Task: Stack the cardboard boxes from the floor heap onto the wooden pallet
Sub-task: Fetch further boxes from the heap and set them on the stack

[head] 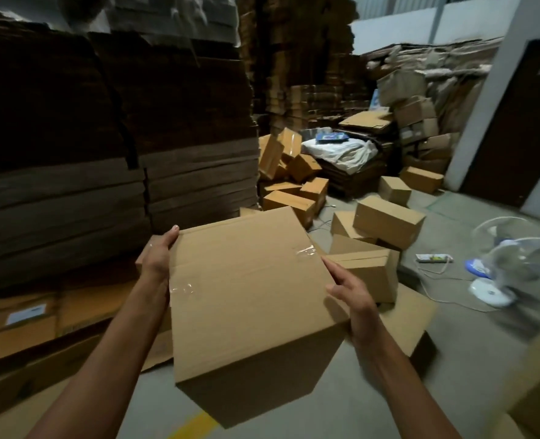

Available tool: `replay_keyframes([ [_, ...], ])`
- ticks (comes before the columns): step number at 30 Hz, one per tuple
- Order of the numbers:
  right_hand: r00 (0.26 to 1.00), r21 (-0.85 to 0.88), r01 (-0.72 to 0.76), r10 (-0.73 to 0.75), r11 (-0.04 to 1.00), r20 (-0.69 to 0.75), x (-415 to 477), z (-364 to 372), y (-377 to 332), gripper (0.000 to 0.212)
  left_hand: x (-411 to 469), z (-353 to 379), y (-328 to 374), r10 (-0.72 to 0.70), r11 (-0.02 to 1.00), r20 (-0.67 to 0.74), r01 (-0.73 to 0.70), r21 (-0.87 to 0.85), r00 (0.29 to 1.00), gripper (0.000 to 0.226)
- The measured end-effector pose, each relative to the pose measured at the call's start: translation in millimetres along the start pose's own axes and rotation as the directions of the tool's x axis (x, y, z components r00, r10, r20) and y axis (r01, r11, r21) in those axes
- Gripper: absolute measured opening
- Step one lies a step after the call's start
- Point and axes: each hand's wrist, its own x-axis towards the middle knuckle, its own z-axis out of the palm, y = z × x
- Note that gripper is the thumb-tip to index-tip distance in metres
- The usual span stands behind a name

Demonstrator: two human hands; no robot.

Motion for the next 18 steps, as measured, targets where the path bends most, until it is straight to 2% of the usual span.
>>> replay_keyframes([
  [1, 0.981, -0.039, -0.014, 0.006, 0.999, -0.191, -4.6, 6.9, 1.3, 0.040, -2.1, 2.7, -1.6, -0.016, 1.000, 0.001, 0.016, -0.017, 1.000, 0.037],
  [2, 0.912, -0.069, -0.066, 0.033, 0.995, -0.408, -8.0, 14.4, 4.6, 0.026, -6.6, 6.2, -3.9, -0.014, 1.000, 0.008, 0.015, -0.026, 1.000, 0.028],
  [3, 0.805, -0.074, -0.139, 0.070, 0.988, -0.589, -11.8, 23.1, 7.8, 0.017, -12.1, 9.6, -7.8, -0.010, 0.999, -0.013, 0.010, -0.034, 1.000, 0.023],
  [5, 0.613, 0.081, -0.256, 0.226, 0.963, -0.757, -18.2, 38.1, 13.3, 0.014, -20.2, 13.2, -21.4, 0.010, 1.000, -0.017, -0.010, 0.002, 1.000, 0.024],
  [7, 0.480, 0.386, -0.290, 0.482, 0.876, -0.733, -28.9, 43.2, 17.2, 0.017, -33.3, 11.5, -35.8, 0.065, 0.993, 0.004, -0.065, 0.099, 0.998, 0.026],
  [8, 0.439, 0.501, -0.310, 0.589, 0.808, -0.678, -36.6, 41.6, 19.8, 0.021, -38.7, 8.8, -42.0, 0.099, 0.984, 0.036, -0.103, 0.145, 0.994, 0.023],
  [10, 0.419, 0.638, -0.331, 0.714, 0.696, -0.561, -55.8, 36.5, 29.6, 0.034, -48.5, 1.9, -54.5, 0.089, 0.981, 0.099, -0.105, 0.166, 0.991, 0.019],
  [12, 0.397, 0.689, -0.344, 0.764, 0.638, -0.509, -79.8, 34.2, 44.0, 0.044, -50.8, -5.7, -67.3, 0.077, 0.973, 0.152, -0.108, 0.205, 0.985, 0.023],
  [14, 0.354, 0.693, -0.331, 0.765, 0.640, -0.538, -108.8, 33.6, 51.8, 0.040, -53.0, -9.9, -84.1, 0.112, 0.918, 0.203, -0.179, 0.353, 0.973, 0.027],
  [18, 0.212, 0.691, -0.279, 0.744, 0.667, -0.633, -163.6, 23.8, 56.5, 0.041, -80.1, -9.5, -113.5, 0.190, 0.702, 0.402, -0.411, 0.582, 0.896, 0.032],
])
